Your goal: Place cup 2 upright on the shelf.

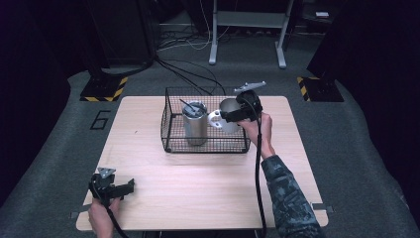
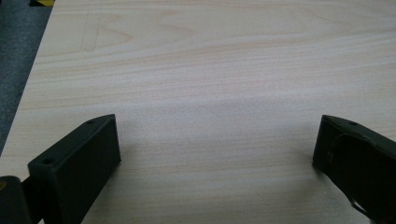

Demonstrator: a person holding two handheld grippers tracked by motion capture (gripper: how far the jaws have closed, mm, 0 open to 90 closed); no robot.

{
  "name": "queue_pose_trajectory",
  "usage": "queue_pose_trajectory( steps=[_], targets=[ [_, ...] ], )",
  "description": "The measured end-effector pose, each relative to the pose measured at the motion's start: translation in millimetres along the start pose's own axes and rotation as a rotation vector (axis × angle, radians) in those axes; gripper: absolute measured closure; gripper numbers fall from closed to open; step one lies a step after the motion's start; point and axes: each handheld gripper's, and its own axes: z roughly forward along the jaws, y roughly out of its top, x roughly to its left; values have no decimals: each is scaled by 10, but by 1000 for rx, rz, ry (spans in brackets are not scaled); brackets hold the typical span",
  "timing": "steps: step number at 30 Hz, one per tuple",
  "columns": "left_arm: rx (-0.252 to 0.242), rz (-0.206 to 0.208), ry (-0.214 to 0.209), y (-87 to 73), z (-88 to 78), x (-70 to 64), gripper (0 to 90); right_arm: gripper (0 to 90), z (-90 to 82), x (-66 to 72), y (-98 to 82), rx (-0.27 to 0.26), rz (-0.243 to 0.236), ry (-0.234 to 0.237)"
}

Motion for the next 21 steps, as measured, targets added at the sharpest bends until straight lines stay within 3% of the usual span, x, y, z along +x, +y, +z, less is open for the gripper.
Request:
queue_pose_trajectory(
  steps=[7,9,21],
  targets=[
    [-2,-2,0,0,1,-2,4,56,96,-29,-10,22,-10,-20],
    [-1,-1,0,0,0,-2,4,56,121,-22,-14,32,14,-24],
    [0,-3,-1,-1,-1,-3,4,56,271,-42,-77,61,38,-45]
  ],
)
